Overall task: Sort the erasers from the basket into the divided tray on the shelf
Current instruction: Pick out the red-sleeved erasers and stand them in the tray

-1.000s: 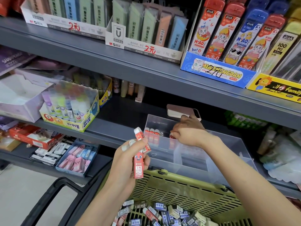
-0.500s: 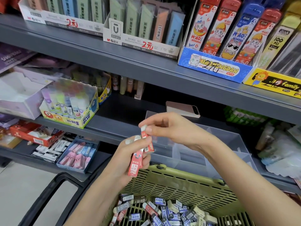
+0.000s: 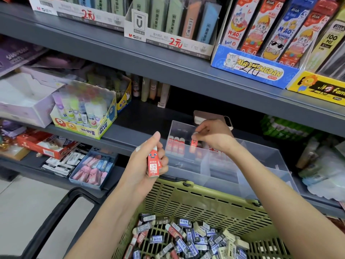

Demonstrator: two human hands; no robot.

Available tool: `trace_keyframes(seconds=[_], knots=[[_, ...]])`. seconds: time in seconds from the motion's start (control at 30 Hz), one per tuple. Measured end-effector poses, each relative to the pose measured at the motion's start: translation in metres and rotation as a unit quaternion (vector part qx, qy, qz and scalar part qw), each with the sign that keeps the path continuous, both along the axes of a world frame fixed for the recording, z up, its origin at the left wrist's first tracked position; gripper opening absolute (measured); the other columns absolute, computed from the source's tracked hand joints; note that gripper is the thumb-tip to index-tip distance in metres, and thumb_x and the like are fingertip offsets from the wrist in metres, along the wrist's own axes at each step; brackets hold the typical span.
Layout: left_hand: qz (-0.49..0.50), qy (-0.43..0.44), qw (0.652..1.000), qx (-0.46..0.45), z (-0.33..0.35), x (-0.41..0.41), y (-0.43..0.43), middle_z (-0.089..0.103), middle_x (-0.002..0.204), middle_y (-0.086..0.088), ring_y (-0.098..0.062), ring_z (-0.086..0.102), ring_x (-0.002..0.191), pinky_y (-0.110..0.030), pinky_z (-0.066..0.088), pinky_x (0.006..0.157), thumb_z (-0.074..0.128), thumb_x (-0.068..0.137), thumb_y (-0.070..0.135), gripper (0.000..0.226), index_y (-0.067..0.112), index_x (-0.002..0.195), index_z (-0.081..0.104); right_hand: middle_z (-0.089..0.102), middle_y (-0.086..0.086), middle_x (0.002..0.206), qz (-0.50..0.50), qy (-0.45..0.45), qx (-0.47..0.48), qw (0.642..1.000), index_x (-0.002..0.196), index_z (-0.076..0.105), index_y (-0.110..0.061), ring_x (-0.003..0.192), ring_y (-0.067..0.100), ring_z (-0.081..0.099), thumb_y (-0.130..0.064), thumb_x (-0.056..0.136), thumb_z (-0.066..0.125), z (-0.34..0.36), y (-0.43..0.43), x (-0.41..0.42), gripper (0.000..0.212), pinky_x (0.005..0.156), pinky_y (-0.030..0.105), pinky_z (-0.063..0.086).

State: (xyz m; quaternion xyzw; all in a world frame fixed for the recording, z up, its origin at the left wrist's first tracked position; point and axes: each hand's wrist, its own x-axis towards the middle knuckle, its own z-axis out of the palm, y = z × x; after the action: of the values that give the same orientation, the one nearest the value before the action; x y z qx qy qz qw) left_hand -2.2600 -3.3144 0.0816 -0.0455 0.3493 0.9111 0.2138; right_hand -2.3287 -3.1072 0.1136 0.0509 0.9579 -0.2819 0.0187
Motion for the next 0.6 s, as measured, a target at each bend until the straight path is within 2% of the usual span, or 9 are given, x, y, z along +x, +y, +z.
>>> trace_keyframes(seconds=[0.07, 0.13, 0.2, 0.3, 0.4, 0.5, 0.53, 0.6], knots=[[0.003, 0.000, 1.000, -0.005, -0.001, 0.000, 0.000, 0.048, 0.054, 0.001, -0.010, 0.048, 0.044, -0.019, 0.036, 0.035, 0.086, 0.050, 0.044, 0.036, 0.019, 0.060, 0.063, 0.068, -0.005, 0.084, 0.022, -0.008, 0.035, 0.999, 0.081, 0.069, -0.024, 0.080, 0.012, 0.060, -0.032, 0.072, 0.078, -0.005, -0.001, -0.002, 0.015, 0.065, 0.023, 0.044], [0.005, 0.002, 1.000, -0.006, -0.001, 0.000, -0.001, 0.048, 0.055, 0.001, -0.010, 0.049, 0.044, -0.019, 0.036, 0.035, 0.086, 0.050, 0.044, 0.036, 0.018, 0.060, 0.063, 0.069, -0.005, 0.090, 0.053, 0.017, 0.162, 0.985, 0.085, 0.072, -0.026, 0.091, 0.014, 0.055, -0.039, 0.076, 0.072, -0.006, -0.001, -0.003, 0.016, 0.068, 0.024, 0.037], [0.007, 0.000, 1.000, -0.007, -0.002, 0.000, -0.001, 0.048, 0.056, 0.000, -0.011, 0.049, 0.045, -0.019, 0.037, 0.036, 0.086, 0.051, 0.043, 0.037, 0.017, 0.062, 0.062, 0.069, -0.006, 0.095, 0.107, 0.042, 0.302, 0.946, 0.089, 0.073, -0.030, 0.099, 0.017, 0.049, -0.043, 0.082, 0.062, -0.004, -0.001, -0.003, 0.019, 0.072, 0.026, 0.035], [0.008, -0.003, 1.000, -0.011, -0.002, 0.000, 0.000, 0.048, 0.056, 0.000, -0.011, 0.049, 0.045, -0.019, 0.037, 0.035, 0.085, 0.050, 0.043, 0.038, 0.016, 0.063, 0.061, 0.067, -0.008, 0.096, 0.172, 0.041, 0.403, 0.898, 0.094, 0.073, -0.034, 0.100, 0.018, 0.048, -0.042, 0.087, 0.053, 0.000, -0.002, -0.003, 0.023, 0.070, 0.025, 0.035], [0.010, -0.002, 1.000, -0.015, -0.002, 0.000, -0.001, 0.048, 0.056, 0.000, -0.011, 0.049, 0.046, -0.019, 0.037, 0.036, 0.086, 0.050, 0.044, 0.039, 0.016, 0.062, 0.061, 0.065, -0.007, 0.092, 0.178, 0.024, 0.454, 0.873, 0.092, 0.073, -0.031, 0.097, 0.017, 0.050, -0.042, 0.088, 0.050, 0.001, -0.010, -0.006, 0.026, 0.061, 0.024, 0.026], [0.010, -0.002, 1.000, -0.018, -0.003, 0.000, -0.001, 0.050, 0.056, 0.000, -0.011, 0.051, 0.047, -0.019, 0.038, 0.037, 0.089, 0.049, 0.047, 0.041, 0.017, 0.062, 0.063, 0.064, -0.005, 0.101, 0.167, 0.006, 0.483, 0.860, 0.095, 0.071, -0.030, 0.103, 0.019, 0.050, -0.047, 0.090, 0.049, 0.002, -0.014, -0.007, 0.029, 0.072, 0.025, 0.029], [0.010, -0.002, 1.000, -0.019, -0.004, 0.000, -0.001, 0.051, 0.056, 0.000, -0.011, 0.051, 0.047, -0.019, 0.038, 0.037, 0.090, 0.048, 0.049, 0.043, 0.018, 0.062, 0.063, 0.064, -0.005, 0.104, 0.155, 0.012, 0.475, 0.866, 0.097, 0.071, -0.030, 0.106, 0.019, 0.049, -0.048, 0.090, 0.049, 0.005, -0.014, -0.004, 0.029, 0.077, 0.026, 0.032], [0.014, -0.002, 1.000, -0.020, -0.004, 0.000, 0.000, 0.051, 0.057, 0.000, -0.010, 0.051, 0.048, -0.019, 0.039, 0.038, 0.088, 0.048, 0.052, 0.043, 0.019, 0.062, 0.064, 0.065, -0.005, 0.107, 0.118, 0.062, 0.393, 0.910, 0.101, 0.070, -0.032, 0.107, 0.018, 0.052, -0.048, 0.091, 0.048, 0.012, -0.015, 0.008, 0.029, 0.088, 0.029, 0.038]])
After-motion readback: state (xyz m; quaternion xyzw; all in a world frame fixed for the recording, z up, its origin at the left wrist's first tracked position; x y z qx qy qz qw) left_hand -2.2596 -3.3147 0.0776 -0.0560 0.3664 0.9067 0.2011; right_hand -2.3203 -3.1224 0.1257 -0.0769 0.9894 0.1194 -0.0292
